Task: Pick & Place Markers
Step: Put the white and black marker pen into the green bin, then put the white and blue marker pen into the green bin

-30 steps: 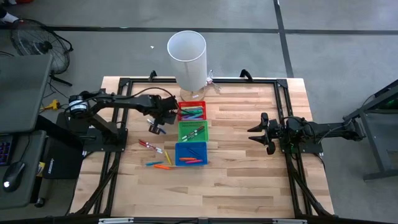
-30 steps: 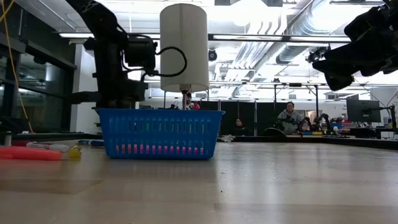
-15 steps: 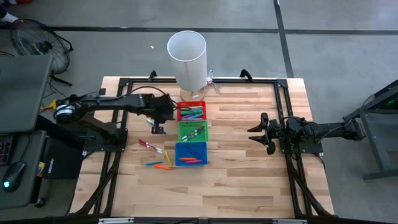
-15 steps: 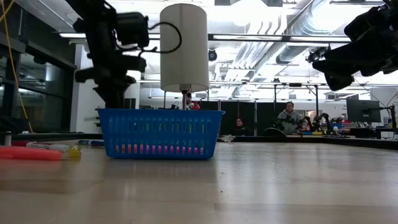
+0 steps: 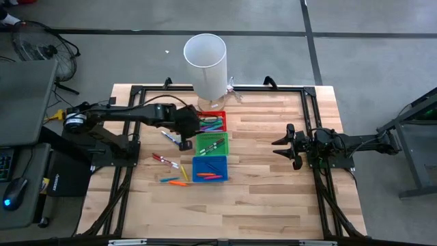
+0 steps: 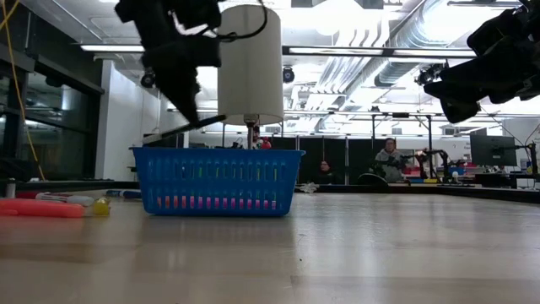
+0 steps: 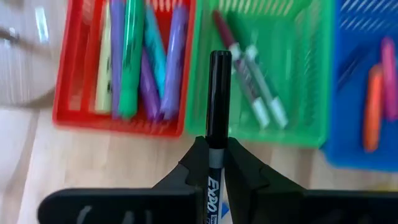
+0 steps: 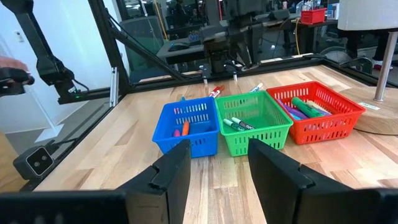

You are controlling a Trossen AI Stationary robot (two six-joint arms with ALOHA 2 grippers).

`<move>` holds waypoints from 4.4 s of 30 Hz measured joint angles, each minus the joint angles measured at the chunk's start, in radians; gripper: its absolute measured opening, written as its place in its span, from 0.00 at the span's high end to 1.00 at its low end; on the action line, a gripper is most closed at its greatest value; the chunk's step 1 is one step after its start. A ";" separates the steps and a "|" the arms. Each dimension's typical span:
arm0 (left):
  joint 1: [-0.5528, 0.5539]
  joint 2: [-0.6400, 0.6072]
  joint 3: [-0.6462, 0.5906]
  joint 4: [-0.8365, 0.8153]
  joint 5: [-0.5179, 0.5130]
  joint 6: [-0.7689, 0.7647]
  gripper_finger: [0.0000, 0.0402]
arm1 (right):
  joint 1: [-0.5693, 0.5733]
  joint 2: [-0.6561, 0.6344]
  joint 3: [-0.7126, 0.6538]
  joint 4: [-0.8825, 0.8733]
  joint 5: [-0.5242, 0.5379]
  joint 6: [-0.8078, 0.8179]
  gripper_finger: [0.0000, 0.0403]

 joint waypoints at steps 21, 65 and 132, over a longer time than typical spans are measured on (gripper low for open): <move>-0.083 0.333 0.332 0.003 0.042 -0.145 0.95 | 0.000 0.000 0.000 0.000 0.000 0.001 0.63; -0.080 0.437 0.340 -0.069 0.028 -0.329 0.87 | 0.000 0.000 0.000 -0.001 0.000 0.001 0.63; -0.080 0.246 0.305 -0.330 0.030 -0.295 0.75 | 0.000 0.000 0.000 0.000 0.000 0.000 0.63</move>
